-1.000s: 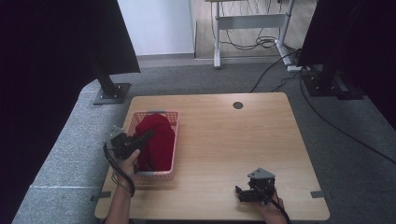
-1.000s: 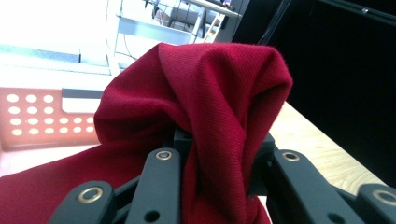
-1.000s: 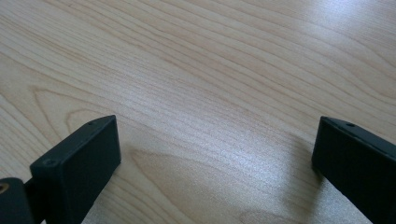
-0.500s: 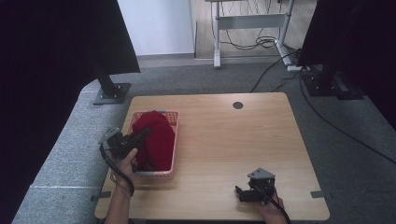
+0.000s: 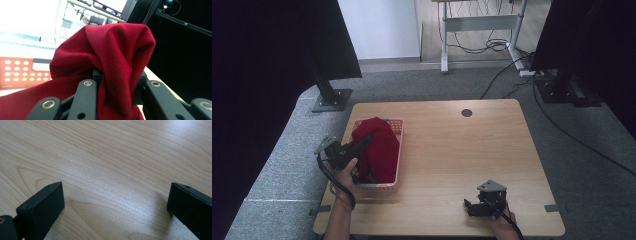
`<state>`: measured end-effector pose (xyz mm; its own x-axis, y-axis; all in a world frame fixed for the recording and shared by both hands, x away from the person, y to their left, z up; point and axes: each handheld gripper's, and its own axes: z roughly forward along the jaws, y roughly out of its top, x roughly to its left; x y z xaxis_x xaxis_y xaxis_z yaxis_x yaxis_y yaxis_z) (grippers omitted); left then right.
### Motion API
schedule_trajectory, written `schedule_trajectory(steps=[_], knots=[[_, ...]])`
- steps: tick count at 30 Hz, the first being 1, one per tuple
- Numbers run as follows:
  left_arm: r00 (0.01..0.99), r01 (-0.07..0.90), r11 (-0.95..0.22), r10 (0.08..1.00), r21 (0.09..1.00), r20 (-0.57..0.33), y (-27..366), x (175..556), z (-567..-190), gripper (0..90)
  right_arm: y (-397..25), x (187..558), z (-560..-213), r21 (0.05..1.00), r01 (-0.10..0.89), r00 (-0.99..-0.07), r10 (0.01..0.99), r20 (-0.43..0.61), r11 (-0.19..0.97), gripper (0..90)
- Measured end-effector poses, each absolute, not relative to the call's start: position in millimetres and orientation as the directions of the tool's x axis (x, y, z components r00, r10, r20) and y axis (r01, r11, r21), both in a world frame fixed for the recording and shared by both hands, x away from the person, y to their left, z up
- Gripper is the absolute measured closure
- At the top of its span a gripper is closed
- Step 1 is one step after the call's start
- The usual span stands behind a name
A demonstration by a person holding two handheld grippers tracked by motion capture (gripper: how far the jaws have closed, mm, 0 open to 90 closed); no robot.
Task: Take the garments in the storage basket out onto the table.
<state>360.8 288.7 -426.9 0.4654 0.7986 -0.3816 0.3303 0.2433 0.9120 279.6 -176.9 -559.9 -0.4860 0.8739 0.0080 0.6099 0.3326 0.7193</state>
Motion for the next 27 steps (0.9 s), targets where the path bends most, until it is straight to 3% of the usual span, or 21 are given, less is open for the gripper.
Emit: schedule_trajectory(steps=[27], knots=[[0.473,0.308,0.268,0.789,0.913,-0.392,287.6,357.9,-412.9,71.8,-177.1,279.1,-559.9,0.719,0.611,-0.483,0.875,0.009,0.330,0.9]])
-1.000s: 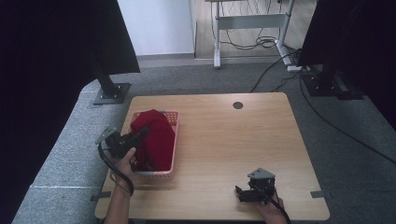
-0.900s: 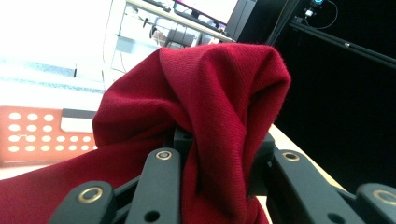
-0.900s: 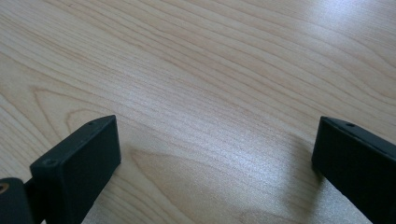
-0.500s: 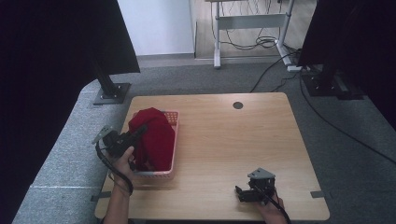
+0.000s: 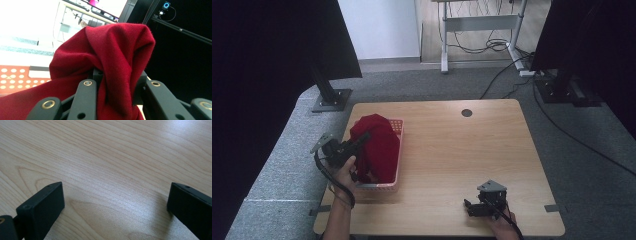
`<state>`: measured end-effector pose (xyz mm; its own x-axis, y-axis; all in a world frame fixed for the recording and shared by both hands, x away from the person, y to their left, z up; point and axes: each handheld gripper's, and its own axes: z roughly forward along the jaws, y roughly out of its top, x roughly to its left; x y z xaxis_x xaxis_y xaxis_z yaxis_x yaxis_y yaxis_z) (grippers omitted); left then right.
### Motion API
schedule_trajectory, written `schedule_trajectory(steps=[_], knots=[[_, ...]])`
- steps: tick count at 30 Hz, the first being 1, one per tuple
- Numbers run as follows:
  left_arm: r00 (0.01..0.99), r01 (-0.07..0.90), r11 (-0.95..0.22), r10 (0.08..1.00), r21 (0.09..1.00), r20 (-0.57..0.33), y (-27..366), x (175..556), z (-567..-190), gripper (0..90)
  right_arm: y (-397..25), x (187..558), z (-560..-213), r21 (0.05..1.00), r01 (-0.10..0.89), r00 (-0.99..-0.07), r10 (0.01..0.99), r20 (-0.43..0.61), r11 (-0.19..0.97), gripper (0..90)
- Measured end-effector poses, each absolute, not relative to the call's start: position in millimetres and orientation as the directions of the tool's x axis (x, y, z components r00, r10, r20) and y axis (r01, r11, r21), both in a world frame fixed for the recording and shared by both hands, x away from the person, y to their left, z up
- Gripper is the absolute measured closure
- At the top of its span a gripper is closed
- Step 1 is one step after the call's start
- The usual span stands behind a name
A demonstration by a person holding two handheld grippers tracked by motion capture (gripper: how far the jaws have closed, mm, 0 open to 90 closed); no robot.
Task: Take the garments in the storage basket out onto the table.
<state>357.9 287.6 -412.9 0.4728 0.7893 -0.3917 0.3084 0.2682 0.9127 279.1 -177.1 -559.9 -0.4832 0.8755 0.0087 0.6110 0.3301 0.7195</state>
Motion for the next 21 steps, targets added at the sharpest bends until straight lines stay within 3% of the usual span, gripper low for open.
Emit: schedule_trajectory(steps=[21], knots=[[0.480,0.278,0.300,0.780,0.913,-0.403,291.8,353.3,-395.0,71.8,-177.1,278.9,-559.9,0.719,0.611,-0.483,0.875,0.009,0.330,0.9]])
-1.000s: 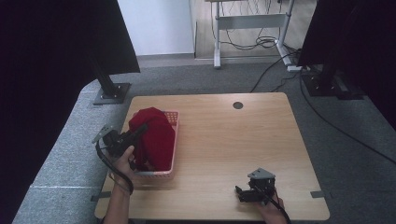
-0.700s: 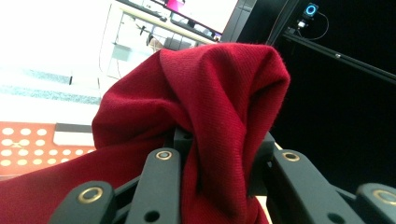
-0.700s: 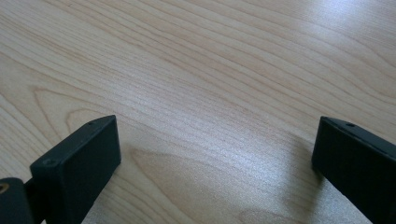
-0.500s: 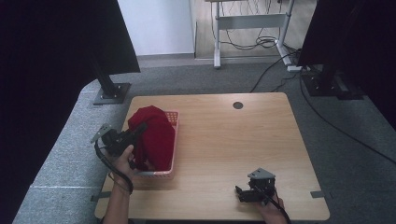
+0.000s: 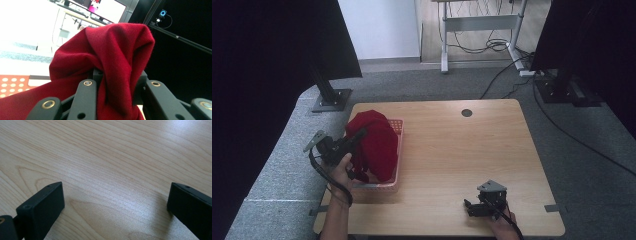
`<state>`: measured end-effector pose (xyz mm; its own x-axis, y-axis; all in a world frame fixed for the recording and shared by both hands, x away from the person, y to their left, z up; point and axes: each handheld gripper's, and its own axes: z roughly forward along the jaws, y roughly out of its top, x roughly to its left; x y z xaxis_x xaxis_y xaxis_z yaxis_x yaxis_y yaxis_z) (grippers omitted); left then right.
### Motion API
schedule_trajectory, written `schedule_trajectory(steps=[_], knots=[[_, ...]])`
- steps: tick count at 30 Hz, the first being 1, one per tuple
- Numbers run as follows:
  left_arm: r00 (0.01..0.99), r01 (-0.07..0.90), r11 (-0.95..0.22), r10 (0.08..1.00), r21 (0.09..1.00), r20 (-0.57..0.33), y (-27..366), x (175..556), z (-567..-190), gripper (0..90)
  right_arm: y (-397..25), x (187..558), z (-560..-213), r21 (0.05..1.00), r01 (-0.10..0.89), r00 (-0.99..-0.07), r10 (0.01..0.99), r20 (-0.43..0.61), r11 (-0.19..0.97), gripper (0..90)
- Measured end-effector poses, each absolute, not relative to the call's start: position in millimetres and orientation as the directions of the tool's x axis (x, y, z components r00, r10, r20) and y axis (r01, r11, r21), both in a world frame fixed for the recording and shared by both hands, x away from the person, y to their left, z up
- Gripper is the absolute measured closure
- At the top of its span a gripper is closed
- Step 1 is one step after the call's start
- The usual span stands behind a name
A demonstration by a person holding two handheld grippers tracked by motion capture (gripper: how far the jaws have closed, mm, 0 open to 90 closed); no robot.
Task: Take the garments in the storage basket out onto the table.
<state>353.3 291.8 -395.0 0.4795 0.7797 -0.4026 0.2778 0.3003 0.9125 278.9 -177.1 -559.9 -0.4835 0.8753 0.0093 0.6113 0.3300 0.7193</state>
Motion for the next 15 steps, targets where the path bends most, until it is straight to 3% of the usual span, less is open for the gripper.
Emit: schedule_trajectory(steps=[15], knots=[[0.499,0.267,0.300,0.770,0.916,-0.397,284.9,353.2,-379.9,71.7,-177.2,278.7,-559.9,0.719,0.611,-0.483,0.875,0.009,0.330,0.9]])
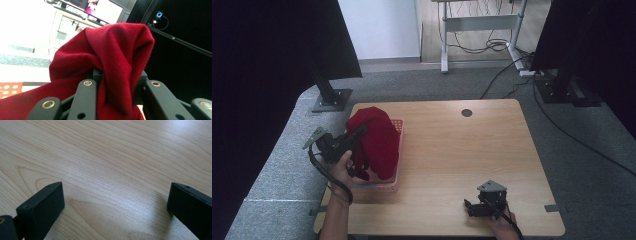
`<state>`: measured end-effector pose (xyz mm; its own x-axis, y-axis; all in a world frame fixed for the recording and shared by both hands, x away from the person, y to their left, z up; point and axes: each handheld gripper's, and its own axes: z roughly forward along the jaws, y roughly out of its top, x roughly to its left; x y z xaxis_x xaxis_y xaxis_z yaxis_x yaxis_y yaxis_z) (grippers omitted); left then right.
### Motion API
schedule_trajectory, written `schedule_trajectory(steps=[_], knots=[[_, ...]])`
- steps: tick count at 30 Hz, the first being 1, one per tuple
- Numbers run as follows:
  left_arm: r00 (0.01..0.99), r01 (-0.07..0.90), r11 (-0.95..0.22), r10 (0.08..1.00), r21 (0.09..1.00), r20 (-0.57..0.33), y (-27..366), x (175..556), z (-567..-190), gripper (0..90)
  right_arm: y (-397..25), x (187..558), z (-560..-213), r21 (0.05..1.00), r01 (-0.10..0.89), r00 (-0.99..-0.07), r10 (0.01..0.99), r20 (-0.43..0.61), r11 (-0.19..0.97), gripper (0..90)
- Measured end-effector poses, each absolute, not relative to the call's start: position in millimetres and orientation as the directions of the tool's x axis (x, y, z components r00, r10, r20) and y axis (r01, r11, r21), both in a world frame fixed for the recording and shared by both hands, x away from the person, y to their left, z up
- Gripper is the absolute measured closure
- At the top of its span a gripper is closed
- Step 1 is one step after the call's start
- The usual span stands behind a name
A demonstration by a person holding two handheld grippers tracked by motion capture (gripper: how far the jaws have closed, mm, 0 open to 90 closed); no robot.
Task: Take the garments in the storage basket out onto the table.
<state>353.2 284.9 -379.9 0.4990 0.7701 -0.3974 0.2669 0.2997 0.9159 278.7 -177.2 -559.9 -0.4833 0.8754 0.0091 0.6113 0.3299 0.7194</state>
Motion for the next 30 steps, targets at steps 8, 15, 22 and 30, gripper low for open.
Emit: schedule_trajectory(steps=[8,15,22,30], knots=[[0.512,0.261,0.290,0.767,0.921,-0.386,279.9,353.0,-372.4,71.7,-177.2,278.7,-559.9,0.719,0.611,-0.484,0.875,0.009,0.330,0.9],[0.517,0.257,0.293,0.764,0.921,-0.387,276.7,352.6,-370.2,71.7,-177.2,278.7,-559.9,0.720,0.611,-0.483,0.875,0.009,0.330,0.9],[0.521,0.250,0.293,0.763,0.923,-0.383,274.4,350.9,-367.5,71.7,-177.2,278.7,-559.9,0.720,0.611,-0.483,0.875,0.009,0.330,0.9],[0.525,0.238,0.297,0.762,0.925,-0.380,272.4,349.4,-363.5,71.7,-177.2,278.8,-559.9,0.720,0.610,-0.484,0.875,0.008,0.331,0.9]])
